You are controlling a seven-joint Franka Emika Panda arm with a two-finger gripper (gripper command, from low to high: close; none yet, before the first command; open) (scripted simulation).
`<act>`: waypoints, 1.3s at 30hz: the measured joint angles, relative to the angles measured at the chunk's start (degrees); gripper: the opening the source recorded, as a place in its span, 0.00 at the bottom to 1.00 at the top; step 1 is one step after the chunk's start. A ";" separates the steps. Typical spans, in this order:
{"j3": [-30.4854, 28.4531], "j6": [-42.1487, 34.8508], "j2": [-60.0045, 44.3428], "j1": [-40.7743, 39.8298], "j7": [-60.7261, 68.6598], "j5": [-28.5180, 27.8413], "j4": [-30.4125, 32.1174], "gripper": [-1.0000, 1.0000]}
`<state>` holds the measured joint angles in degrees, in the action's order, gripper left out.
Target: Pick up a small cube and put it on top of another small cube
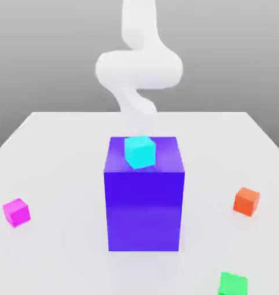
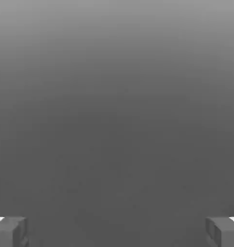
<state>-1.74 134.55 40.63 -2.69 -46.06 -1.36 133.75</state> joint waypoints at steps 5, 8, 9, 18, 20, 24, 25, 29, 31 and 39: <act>-4.51 5.63 -10.58 -5.22 -0.20 -2.39 4.03 0.50; -7.68 8.91 -16.70 -8.07 0.10 -3.22 6.37 0.50; -8.80 10.01 -18.73 -8.98 0.30 -3.36 7.15 0.50; -19.06 20.03 -37.62 -17.62 6.17 1.08 14.24 0.50; -19.82 22.19 -42.04 -20.24 9.04 4.24 15.79 0.50; -17.49 26.80 -50.87 -25.97 15.49 11.94 17.60 0.50; -15.99 28.25 -53.00 -27.28 17.08 14.03 17.33 0.50; -8.88 34.32 -61.00 -33.21 22.06 20.40 15.62 0.00; -8.88 34.32 -61.00 -33.21 22.05 20.39 15.62 0.00; -12.16 30.89 -56.49 -30.85 18.86 16.27 16.74 0.00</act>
<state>-13.90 165.44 -15.86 -33.54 -27.21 14.91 150.49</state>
